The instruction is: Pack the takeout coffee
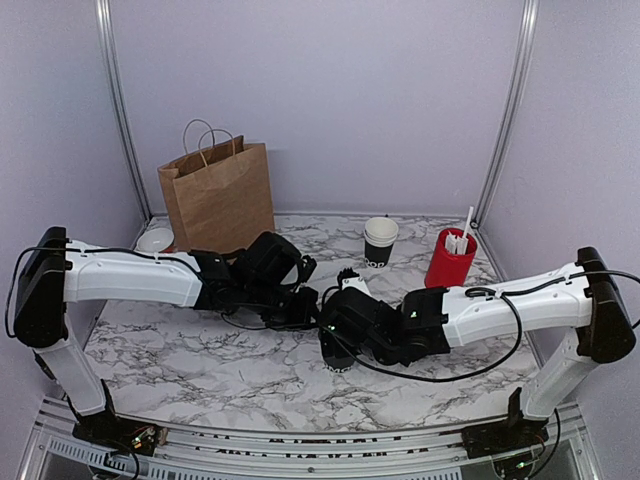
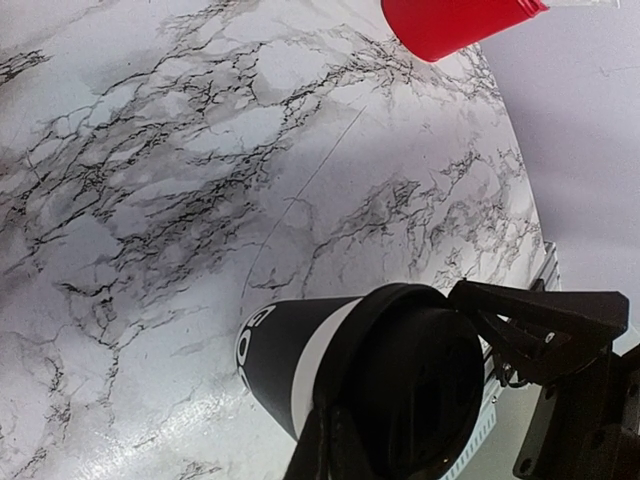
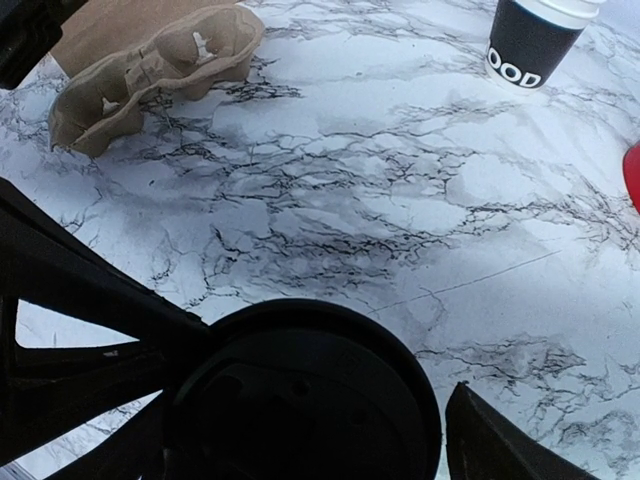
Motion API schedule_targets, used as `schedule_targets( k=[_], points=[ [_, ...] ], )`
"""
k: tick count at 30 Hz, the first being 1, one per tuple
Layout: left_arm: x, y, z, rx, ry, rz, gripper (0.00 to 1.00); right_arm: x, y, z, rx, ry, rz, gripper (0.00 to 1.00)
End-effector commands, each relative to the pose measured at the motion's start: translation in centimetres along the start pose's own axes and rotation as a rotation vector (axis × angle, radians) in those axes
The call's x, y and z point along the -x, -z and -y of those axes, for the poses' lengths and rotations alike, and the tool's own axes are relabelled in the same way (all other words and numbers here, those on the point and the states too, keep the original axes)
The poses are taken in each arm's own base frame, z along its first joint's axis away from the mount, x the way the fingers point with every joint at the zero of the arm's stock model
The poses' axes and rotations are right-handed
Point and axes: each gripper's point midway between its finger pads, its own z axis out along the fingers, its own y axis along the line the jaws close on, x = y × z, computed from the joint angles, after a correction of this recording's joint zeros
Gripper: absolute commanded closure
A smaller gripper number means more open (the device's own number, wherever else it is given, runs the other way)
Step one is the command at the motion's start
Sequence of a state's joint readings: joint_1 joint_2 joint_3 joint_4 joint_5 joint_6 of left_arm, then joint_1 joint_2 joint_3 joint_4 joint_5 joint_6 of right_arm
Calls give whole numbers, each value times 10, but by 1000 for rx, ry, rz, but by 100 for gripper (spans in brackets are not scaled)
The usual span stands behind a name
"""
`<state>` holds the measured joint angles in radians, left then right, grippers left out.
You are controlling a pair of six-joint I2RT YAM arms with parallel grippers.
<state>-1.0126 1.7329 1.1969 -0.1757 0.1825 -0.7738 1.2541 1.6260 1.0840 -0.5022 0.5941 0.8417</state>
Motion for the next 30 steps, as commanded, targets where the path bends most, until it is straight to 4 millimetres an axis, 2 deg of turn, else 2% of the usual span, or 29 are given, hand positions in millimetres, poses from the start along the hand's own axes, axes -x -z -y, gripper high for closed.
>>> schedule_targets(
  k=[1,6,18,30],
  points=[
    [-69,-24,-61,183,40,-224,100,-107,-16,73,-239,301,-365,13],
    [-68,-23,-61,180,42,-221,100,-103,-13,66,-199,274,-353,12],
    [-53,-17,-43,142,19,-186,100,-53,3,26,51,115,-257,12],
    [-40,-11,-29,122,-5,-161,100,-20,16,16,206,-11,-185,15]
  ],
)
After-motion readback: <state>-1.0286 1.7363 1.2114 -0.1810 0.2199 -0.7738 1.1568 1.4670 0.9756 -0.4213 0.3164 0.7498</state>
